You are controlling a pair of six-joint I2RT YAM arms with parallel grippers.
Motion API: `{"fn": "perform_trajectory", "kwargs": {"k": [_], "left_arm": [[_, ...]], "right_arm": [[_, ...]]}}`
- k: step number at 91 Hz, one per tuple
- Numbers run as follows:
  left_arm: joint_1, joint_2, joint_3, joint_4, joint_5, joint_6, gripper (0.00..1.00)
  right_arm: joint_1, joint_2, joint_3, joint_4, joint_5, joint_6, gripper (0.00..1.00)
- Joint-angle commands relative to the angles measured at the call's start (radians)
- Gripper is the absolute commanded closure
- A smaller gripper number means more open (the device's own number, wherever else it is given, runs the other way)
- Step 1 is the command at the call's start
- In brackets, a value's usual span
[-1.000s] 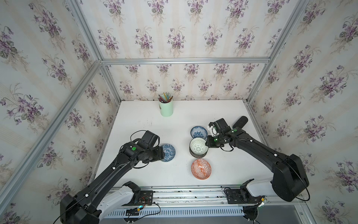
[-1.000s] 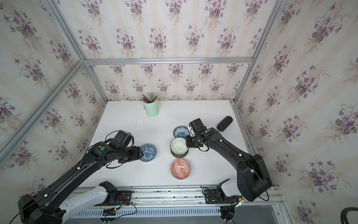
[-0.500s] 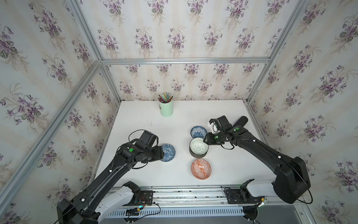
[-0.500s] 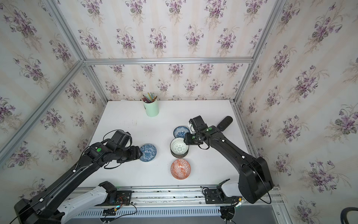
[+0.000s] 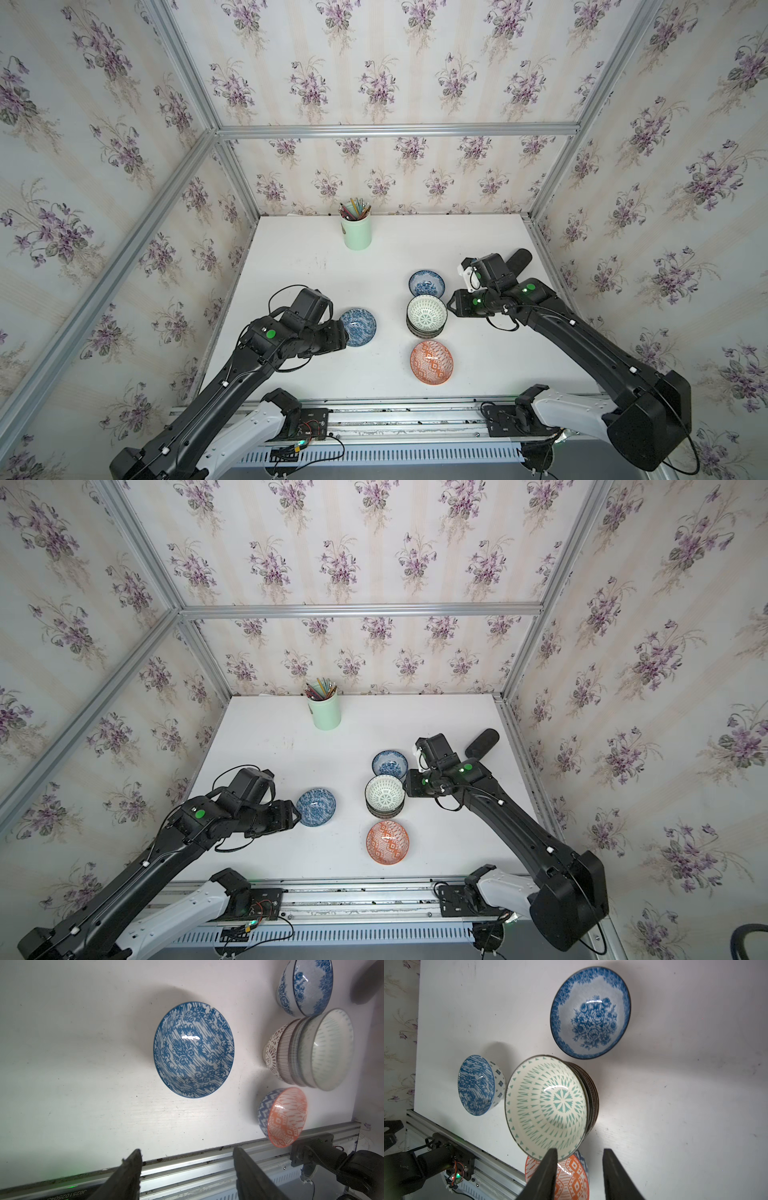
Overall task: Stack the bowls
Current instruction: Pick up the bowl from the center of the board.
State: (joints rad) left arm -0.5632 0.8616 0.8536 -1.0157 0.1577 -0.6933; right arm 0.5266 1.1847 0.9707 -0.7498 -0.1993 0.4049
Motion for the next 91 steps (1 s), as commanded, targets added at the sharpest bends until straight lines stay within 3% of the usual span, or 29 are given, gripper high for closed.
{"fn": "perform_trajectory", "kwargs": {"k": [1, 18, 53, 91], "left_arm": [[0.000, -0.014, -0.020, -0.001, 0.047, -0.018, 0.29], [0.000, -0.053, -0.055, 0.012, 0.056, -0.029, 0.29], [0.001, -0.048, -0.052, 0.003, 0.054, -0.028, 0.29], [0.000, -0.044, -0.061, 0.005, 0.053, -0.022, 0.29]], "right_arm": [[0.023, -0.039, -0.061, -0.032, -0.018, 0.048, 0.59], [0.097, -0.074, -0.192, 0.019, -0.058, 0.099, 0.60], [0.270, -0.037, -0.209, 0.017, 0.061, 0.189, 0.61], [0.301, -0.053, -0.301, 0.061, 0.072, 0.268, 0.67]]}}
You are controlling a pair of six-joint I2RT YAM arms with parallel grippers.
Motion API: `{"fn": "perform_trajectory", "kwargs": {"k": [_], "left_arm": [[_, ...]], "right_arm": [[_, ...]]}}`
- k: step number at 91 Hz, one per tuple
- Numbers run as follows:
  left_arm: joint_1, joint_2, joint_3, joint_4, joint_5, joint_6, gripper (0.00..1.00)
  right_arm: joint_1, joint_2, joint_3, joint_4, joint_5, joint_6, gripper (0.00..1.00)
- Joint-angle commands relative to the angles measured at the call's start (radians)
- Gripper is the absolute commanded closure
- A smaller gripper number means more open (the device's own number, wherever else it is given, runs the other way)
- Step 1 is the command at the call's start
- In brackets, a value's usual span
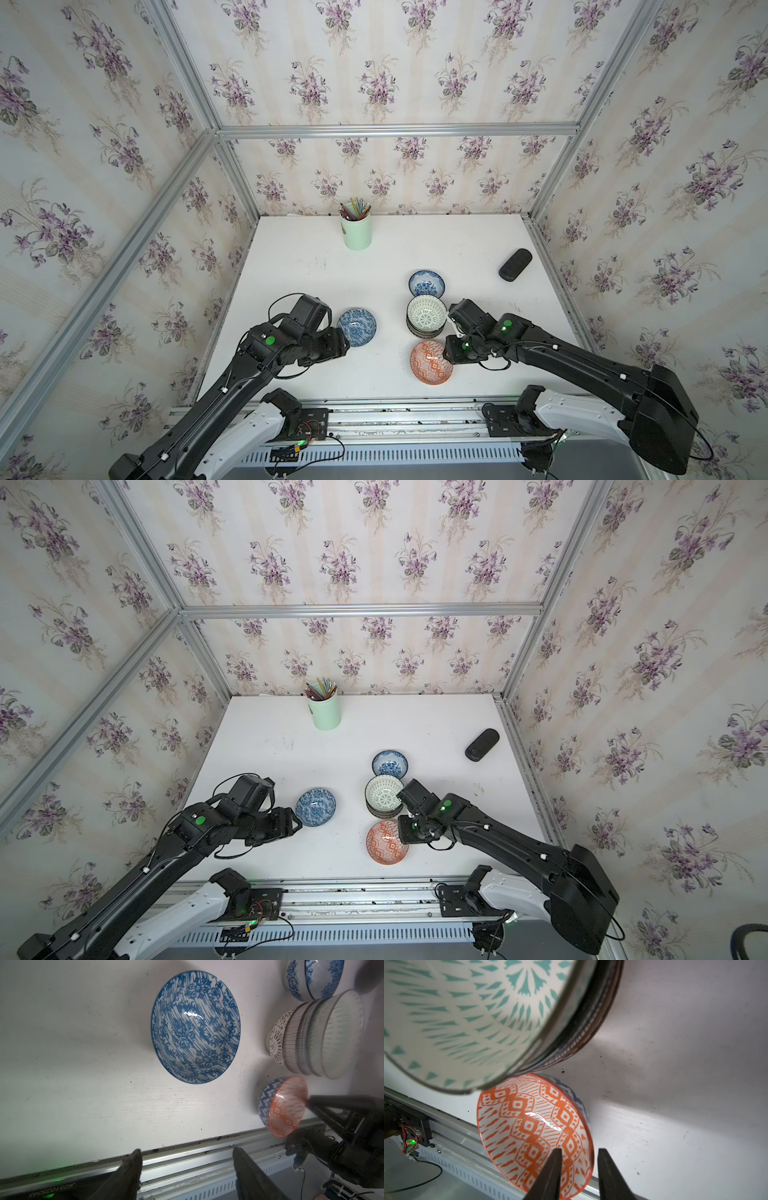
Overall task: Stack the bowls
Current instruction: Pick up the bowl from the center of the board.
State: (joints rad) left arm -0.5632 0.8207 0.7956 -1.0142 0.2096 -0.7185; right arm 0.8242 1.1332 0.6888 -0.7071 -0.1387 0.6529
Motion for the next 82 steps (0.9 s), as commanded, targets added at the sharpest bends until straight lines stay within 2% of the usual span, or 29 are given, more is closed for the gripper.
{"fn": "perform_trajectory", "kwargs": {"k": [1, 50, 67, 82], "left_arm": [[0.000, -0.004, -0.004, 0.004, 0.001, 0.004, 0.29], [0.001, -0.011, -0.021, 0.012, 0.004, -0.007, 0.29], [0.000, -0.008, -0.021, 0.012, 0.004, -0.004, 0.29], [0.000, -0.007, -0.031, 0.021, 0.009, -0.006, 0.29]], "right_arm": [[0.004, -0.002, -0.020, 0.018, 0.011, 0.021, 0.68], [0.006, 0.003, -0.052, 0.056, 0.001, 0.020, 0.86], [0.006, 0.003, -0.051, 0.059, -0.003, 0.015, 0.90], [0.007, 0.004, -0.046, 0.056, -0.018, -0.003, 0.99]]}}
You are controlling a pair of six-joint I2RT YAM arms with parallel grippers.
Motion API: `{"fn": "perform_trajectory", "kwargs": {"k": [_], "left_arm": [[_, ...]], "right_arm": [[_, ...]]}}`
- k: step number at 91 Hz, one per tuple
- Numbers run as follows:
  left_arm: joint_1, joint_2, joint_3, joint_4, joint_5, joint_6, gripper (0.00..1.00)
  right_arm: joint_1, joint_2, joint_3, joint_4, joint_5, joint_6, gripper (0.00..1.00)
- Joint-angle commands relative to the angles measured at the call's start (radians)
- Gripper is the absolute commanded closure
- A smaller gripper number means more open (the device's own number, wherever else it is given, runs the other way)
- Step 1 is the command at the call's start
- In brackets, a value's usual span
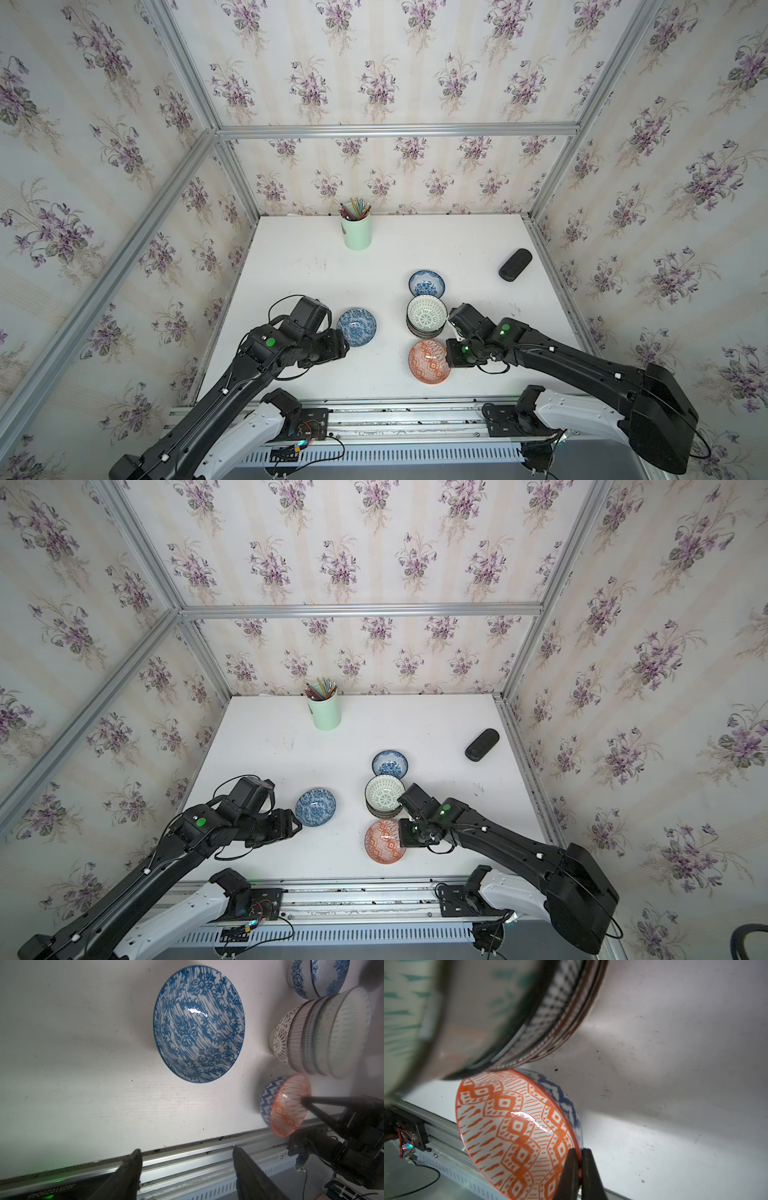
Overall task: Stack the bowls
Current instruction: Pick up the bowl from the center of the board.
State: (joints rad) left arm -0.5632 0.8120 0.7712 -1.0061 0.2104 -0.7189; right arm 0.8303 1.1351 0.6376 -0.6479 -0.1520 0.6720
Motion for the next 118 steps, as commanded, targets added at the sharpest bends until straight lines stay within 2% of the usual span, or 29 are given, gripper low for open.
{"fn": "perform_trajectory", "kwargs": {"k": [1, 32, 53, 94, 118], "left_arm": [[0.000, 0.002, -0.007, 0.013, 0.009, -0.006, 0.29], [0.000, 0.003, 0.018, 0.006, 0.016, -0.007, 0.29], [0.000, 0.027, 0.088, -0.006, 0.042, 0.003, 0.29], [0.000, 0.183, 0.360, -0.079, 0.129, 0.100, 0.35], [-0.001, 0.248, 0.411, -0.066, 0.173, 0.115, 0.41]], "right_arm": [[0.001, 0.000, 0.005, -0.003, -0.009, -0.023, 1.00], [0.003, -0.050, 0.048, -0.052, -0.081, -0.053, 1.00], [0.003, -0.028, 0.172, -0.125, -0.147, -0.096, 1.00], [0.003, 0.260, 0.613, -0.268, -0.176, -0.224, 1.00], [0.003, 0.391, 0.766, -0.284, -0.194, -0.259, 1.00]]}}
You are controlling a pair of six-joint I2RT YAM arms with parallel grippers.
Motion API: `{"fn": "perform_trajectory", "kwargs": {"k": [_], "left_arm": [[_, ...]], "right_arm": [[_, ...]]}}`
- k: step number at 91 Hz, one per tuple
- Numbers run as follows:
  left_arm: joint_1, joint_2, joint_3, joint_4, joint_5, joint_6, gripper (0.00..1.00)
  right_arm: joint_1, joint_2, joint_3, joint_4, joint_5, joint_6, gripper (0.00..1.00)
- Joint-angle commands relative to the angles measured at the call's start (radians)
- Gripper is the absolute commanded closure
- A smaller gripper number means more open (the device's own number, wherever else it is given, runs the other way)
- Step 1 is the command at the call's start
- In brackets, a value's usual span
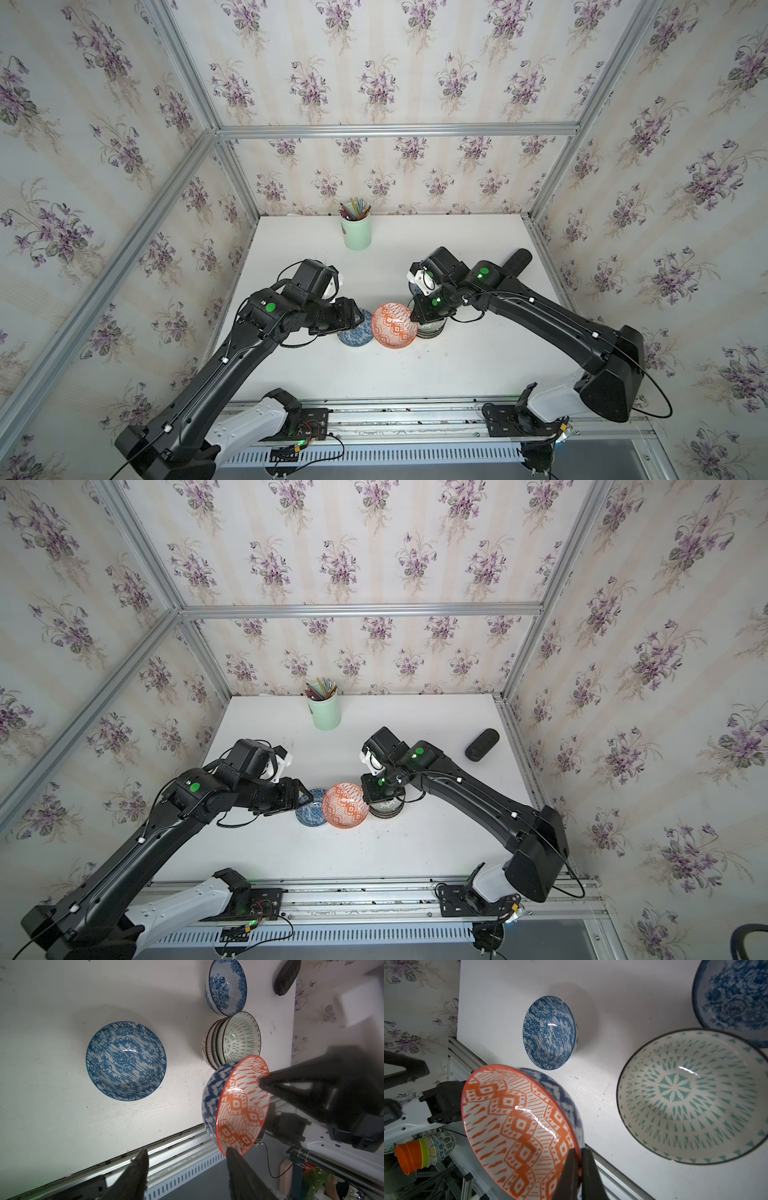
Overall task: Stack the bowls
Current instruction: Pick up the bowl from the center of the board.
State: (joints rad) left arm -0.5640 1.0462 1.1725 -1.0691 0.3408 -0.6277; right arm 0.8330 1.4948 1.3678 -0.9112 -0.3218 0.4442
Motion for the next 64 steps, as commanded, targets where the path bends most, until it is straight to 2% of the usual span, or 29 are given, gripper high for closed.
{"fn": "perform_trajectory", "kwargs": {"k": [1, 11, 34, 64], "left_arm": [[0.000, 0.015, 0.009, -0.001, 0.045, 0.025, 0.42], [-0.002, 0.035, 0.011, 0.015, 0.058, 0.027, 0.44], [-0.012, 0.098, 0.007, 0.020, 0.062, 0.041, 0.65], [-0.034, 0.159, -0.007, 0.050, 0.065, 0.044, 0.72]], "right_arm": [[0.001, 0.035, 0.040, -0.023, -0.024, -0.032, 1.00], [0.006, 0.066, 0.070, -0.034, -0.023, -0.045, 1.00], [0.017, 0.102, 0.100, -0.051, -0.012, -0.060, 1.00], [0.023, 0.122, 0.122, -0.060, -0.009, -0.070, 1.00]]}}
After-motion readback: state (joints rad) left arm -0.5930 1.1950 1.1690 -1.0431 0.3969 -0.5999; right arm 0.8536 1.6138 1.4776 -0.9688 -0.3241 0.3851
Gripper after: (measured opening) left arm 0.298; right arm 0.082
